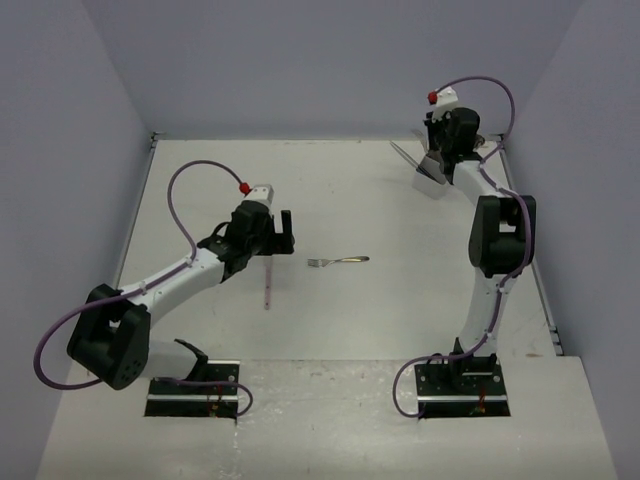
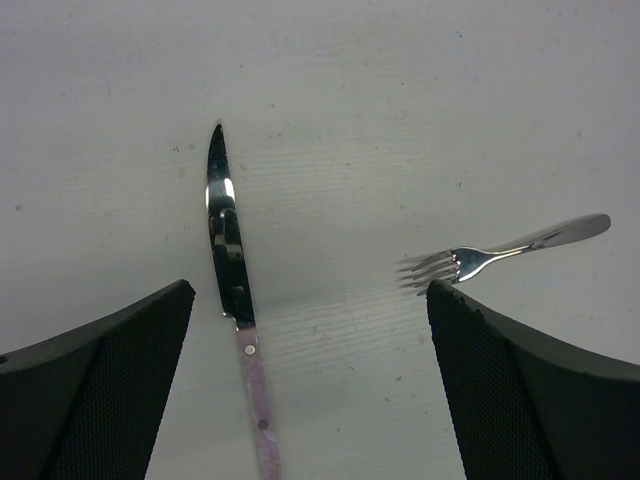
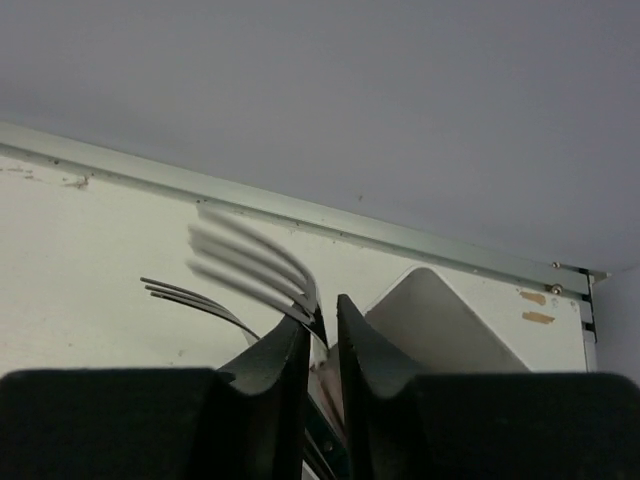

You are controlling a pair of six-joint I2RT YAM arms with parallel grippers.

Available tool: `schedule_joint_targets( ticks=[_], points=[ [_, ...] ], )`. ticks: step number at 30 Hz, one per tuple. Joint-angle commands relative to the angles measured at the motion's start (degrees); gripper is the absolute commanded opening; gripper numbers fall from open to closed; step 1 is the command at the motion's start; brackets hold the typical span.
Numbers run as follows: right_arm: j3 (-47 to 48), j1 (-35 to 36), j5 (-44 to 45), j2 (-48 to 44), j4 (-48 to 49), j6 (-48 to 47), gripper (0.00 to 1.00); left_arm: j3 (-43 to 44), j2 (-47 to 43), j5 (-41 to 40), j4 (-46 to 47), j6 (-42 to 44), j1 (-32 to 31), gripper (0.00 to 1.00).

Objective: Sort the eating utensils into containers

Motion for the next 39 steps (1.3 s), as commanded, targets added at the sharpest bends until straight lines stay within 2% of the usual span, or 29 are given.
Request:
schedule_joint_targets(
  ticks=[1, 3, 4, 5, 6, 11, 14, 17, 23, 30, 33, 34, 39],
  points=[
    [1.08, -0.03, -1.38, -0.9, 0.68, -0.39, 0.2, 2.51, -0.33, 0.31, -0.38, -1.04, 0.55, 1.0],
    [0.73, -0.03, -1.2, -2.21, -0.63, -0.92, 0.26, 2.6, -0.24, 0.14, -0.82, -1.3, 0.47, 1.0],
    [-0.31, 0.06, -1.73, -3.27, -0.9, -0.83, 0.34, 2.69, -0.24, 0.05, -1.17, -1.39, 0.55, 1.0],
    [-1.19, -0.03, -2.51, -4.32, -0.82, -0.66, 0.54, 2.78, -0.24, -0.04, -1.44, -1.39, 0.55, 1.0],
    [-2.16, 0.06, -3.39, -7.03, -0.21, -0.4, 0.6, 3.12, -0.24, -0.21, -1.61, -1.48, 0.47, 1.0],
    [-6.47, 0.49, -4.98, -15.83, -1.16, 1.01, 0.77, 4.27, 0.64, -0.04, -3.02, -0.95, 0.55, 1.0],
    [-9.37, 1.63, -4.02, -22.33, -3.0, 3.9, 0.83, 4.36, 1.25, -0.73, -4.42, -0.33, 0.55, 1.0],
    [-15.6, 3.13, -3.22, -29.89, -2.93, 9.6, 0.98, 4.27, 1.69, -3.01, -6.18, -1.38, 0.55, 1.0],
    [-32.81, 6.12, -0.59, -44.04, -1.78, 21.64, 0.99, 4.18, 4.94, -3.29, -12.58, -4.81, 0.47, 0.98],
    [-38.2, 8.23, 7.05, -50.56, -9.16, 23.51, 0.99, 0.41, 7.4, -0.74, -17.26, -8.68, 0.38, 0.83],
    [-40.05, 8.14, 8.64, -52.23, -10.48, 23.95, 0.99, -1.96, 8.98, 1.36, -16.65, -8.34, -0.41, 0.7],
    [-40.57, 8.14, 8.64, -52.58, -10.4, 24.56, 0.99, -2.14, 9.51, 1.98, -16.56, -7.64, -1.98, 0.61],
    [-42.42, 8.14, 2.16, -55.65, -9.61, 27.46, 0.99, 0.57, 13.73, -4.86, -21.65, -7.36, -7.61, 0.33]
  ],
)
